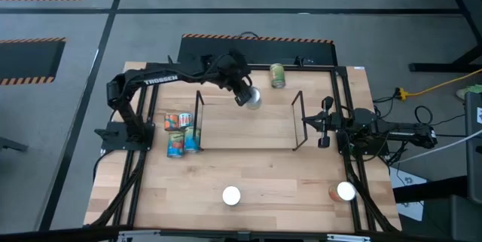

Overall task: Pick and place cans onto a shelf
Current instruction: Put the canned carrots on the shelf, then put the canned oranges on the shelf

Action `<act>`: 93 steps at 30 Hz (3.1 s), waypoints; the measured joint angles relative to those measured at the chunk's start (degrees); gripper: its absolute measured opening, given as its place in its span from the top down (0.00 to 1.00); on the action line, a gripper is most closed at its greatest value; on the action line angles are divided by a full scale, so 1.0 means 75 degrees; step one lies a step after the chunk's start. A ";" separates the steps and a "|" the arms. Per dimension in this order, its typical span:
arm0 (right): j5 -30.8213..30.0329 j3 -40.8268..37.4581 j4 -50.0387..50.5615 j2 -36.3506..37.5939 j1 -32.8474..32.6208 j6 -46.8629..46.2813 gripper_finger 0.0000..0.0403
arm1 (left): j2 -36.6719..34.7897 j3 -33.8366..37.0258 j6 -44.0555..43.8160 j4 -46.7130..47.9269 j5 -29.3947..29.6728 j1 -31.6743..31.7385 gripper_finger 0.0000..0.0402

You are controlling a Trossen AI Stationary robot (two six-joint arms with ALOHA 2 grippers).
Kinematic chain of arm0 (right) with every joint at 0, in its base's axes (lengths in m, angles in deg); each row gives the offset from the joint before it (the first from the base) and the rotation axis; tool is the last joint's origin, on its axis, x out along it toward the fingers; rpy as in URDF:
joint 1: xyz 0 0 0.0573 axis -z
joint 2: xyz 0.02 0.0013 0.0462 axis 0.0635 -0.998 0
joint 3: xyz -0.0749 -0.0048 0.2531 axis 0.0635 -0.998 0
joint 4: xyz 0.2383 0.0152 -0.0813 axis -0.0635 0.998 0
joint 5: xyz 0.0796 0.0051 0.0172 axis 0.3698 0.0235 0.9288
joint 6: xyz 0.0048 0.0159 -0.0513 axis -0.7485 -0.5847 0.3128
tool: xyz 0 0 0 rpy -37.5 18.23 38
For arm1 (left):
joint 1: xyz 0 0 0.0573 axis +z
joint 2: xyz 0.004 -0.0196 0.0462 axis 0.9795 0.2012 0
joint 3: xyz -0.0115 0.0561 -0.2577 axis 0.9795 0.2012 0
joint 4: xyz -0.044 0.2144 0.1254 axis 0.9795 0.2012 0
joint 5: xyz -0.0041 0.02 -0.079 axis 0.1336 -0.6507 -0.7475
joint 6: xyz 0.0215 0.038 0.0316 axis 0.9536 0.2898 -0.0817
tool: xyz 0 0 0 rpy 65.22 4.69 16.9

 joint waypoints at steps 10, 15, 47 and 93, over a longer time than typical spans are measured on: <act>-0.0003 0.0000 0.0000 -0.0003 0.0000 0.0000 0.97 | 0.1054 0.0000 0.0020 0.0040 -0.0083 -0.0009 1.00; -0.0001 -0.0002 0.0000 -0.0003 -0.0003 0.0000 0.97 | 0.1346 0.0000 0.0009 -0.0011 -0.0215 -0.0013 1.00; -0.0001 0.0000 0.0000 -0.0003 -0.0001 0.0003 0.97 | 0.1366 0.0000 -0.0315 -0.0033 -0.0220 -0.0009 0.77; -0.2769 0.1566 -0.0351 -0.0241 0.0000 -0.0603 0.49 | 0.0326 0.0005 -0.0102 -0.0379 -0.0596 0.0531 0.74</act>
